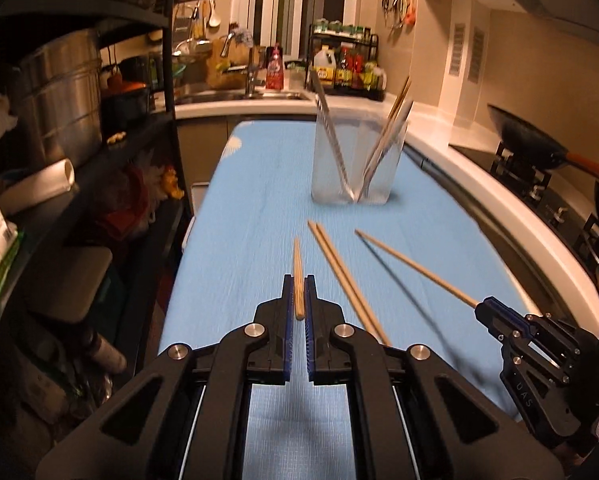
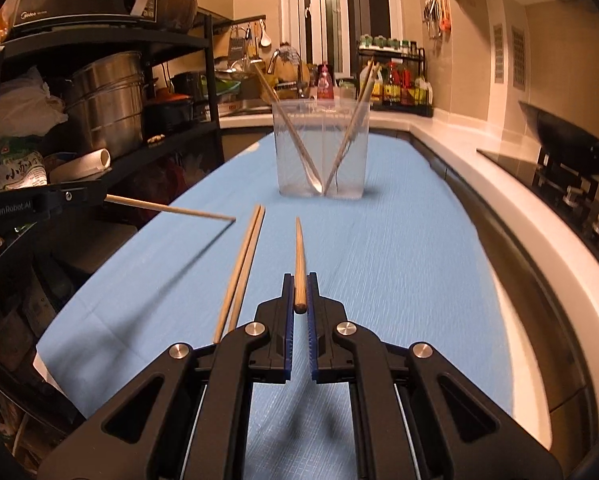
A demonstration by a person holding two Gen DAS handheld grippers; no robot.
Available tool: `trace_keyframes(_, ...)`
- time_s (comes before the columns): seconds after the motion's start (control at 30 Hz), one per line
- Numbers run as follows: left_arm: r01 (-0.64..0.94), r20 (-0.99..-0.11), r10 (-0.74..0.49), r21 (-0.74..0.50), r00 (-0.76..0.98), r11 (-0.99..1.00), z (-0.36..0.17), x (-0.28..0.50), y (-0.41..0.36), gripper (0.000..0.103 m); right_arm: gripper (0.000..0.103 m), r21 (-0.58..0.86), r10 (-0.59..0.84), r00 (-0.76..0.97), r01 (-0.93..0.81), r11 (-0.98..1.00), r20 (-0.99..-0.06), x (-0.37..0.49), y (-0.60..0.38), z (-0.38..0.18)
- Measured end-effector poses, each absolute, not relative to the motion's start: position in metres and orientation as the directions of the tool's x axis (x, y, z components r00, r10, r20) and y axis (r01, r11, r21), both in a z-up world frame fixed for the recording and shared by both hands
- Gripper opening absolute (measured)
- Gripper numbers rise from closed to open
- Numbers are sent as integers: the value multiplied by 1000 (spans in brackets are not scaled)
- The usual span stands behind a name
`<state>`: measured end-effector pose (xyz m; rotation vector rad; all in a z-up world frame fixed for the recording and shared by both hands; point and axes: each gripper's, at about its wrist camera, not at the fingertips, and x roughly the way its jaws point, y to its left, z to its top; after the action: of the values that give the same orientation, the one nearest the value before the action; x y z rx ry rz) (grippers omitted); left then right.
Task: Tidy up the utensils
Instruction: 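Grasp another chopstick with the left tool while the right tool holds its chopstick, then lift both held chopsticks and carry them over the clear container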
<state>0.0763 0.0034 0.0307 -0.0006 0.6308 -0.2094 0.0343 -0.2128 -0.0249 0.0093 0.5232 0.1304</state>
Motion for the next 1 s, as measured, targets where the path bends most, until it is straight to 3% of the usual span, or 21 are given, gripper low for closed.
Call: trace_keyframes(1.0, 337, -629, -316, -91, 710, 937, 147, 116, -1, 5, 6, 2, 128, 898, -141, 990, -420, 78, -241, 114)
